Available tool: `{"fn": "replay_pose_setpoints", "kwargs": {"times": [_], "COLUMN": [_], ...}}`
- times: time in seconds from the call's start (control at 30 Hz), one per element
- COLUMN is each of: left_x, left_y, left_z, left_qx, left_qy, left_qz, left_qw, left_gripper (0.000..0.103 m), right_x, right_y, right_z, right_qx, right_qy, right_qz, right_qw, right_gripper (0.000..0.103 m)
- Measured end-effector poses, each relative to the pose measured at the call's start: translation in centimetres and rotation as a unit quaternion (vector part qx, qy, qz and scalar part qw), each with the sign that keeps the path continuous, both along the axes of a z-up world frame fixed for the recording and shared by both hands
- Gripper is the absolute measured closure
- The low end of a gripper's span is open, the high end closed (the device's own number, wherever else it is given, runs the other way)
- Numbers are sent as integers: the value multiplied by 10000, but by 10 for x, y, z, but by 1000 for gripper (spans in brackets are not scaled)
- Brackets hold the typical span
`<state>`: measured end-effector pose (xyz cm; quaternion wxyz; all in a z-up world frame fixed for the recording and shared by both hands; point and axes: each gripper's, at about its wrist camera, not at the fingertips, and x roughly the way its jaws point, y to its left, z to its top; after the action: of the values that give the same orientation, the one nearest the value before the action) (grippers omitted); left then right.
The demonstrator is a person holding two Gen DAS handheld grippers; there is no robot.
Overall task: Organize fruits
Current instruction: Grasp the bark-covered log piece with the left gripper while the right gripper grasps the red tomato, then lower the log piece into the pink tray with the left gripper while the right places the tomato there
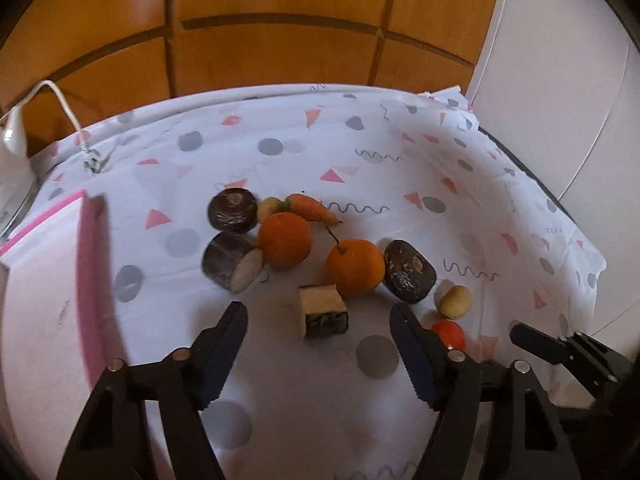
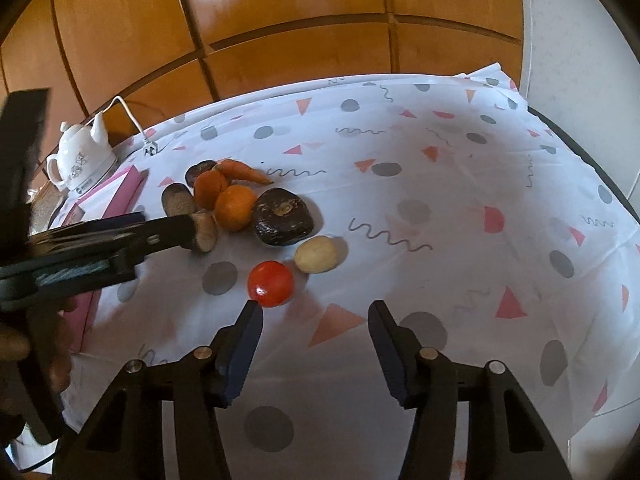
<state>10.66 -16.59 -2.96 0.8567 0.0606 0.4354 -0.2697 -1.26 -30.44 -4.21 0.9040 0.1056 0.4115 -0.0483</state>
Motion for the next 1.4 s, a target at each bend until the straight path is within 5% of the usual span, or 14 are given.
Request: {"fn": "replay_pose_setpoints", "kwargs": {"times": [0.17,0.27,0.53,0.73,0.93,1.4], "left_x": [11,10,-3,-17,-31,-44], "left_y": [-4,-1,22,47,79,150], "left_z": [-15,-22,-15,3,26,33], "left_qx": [56,16,-205,-189,-234,-264], "left_qy": [149,220,136,-105,-468,-511], "left_qz": [39,-15,256,666,1052,1889], "left_qw": [9999,9998,9994,9975,9931,9803], "left_gripper": [41,76,77,77,77,77], "right_x": [2,4,26,40,42,45], "right_y": [0,3,16,20,26,41], "right_z": [-3,-2,-9,-16,-16,-15], "right_qx": [96,171,358,326,17,-251], "right_qy": [29,6,56,169,197,270], "right_qz": [40,130,267,218,307,401], "right_qw": [9999,9998,9990,9991,9993,9985], "right_gripper": [47,51,54,74,75,75]}}
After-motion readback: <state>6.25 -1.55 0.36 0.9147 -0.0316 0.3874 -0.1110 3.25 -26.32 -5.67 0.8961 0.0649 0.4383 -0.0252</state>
